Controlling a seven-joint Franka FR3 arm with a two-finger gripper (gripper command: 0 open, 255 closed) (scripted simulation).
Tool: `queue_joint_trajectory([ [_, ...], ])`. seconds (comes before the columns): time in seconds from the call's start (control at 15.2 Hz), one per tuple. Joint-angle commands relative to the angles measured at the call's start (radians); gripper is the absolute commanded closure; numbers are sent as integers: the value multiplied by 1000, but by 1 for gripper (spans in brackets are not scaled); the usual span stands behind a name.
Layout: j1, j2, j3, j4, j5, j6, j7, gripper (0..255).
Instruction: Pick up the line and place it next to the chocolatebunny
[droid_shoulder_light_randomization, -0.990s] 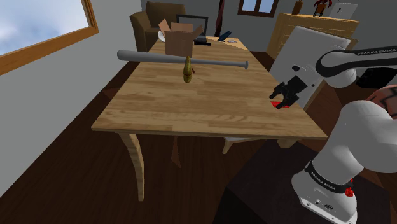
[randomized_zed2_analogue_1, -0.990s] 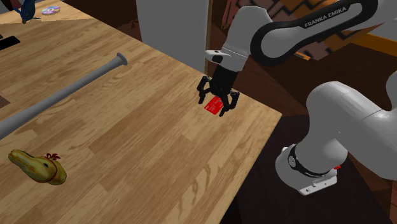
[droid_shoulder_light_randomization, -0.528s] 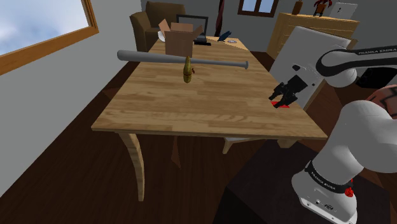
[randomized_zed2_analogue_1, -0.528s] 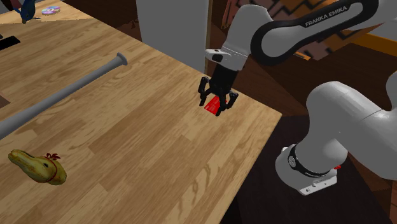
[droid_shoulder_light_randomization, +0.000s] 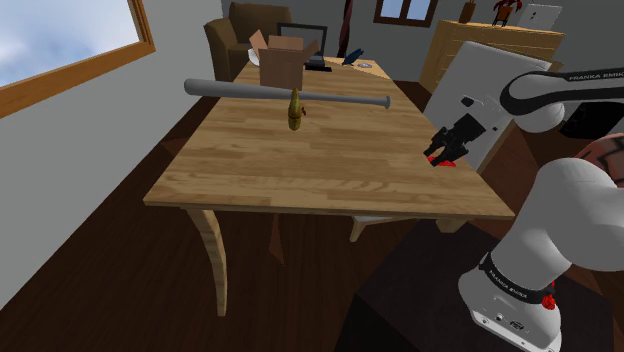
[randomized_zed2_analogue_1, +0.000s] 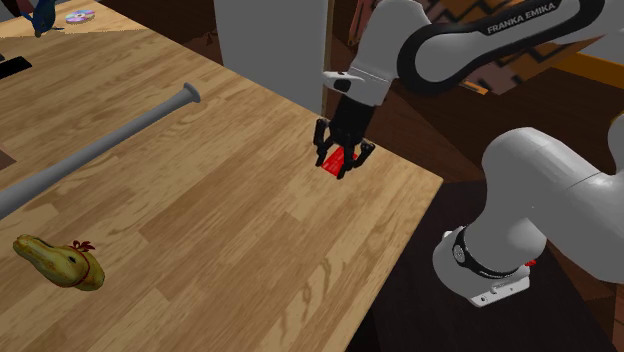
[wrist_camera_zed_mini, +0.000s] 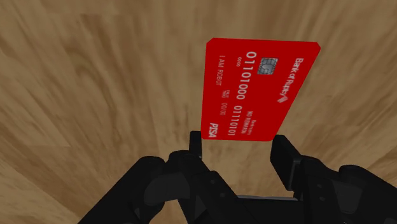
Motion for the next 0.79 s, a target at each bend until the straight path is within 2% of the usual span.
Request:
queue_joint_trajectory([
  [0.0,-12,-13,26,9,9,-28,8,255],
  [0.73,-49,-77,172,76,70,-174,65,255],
])
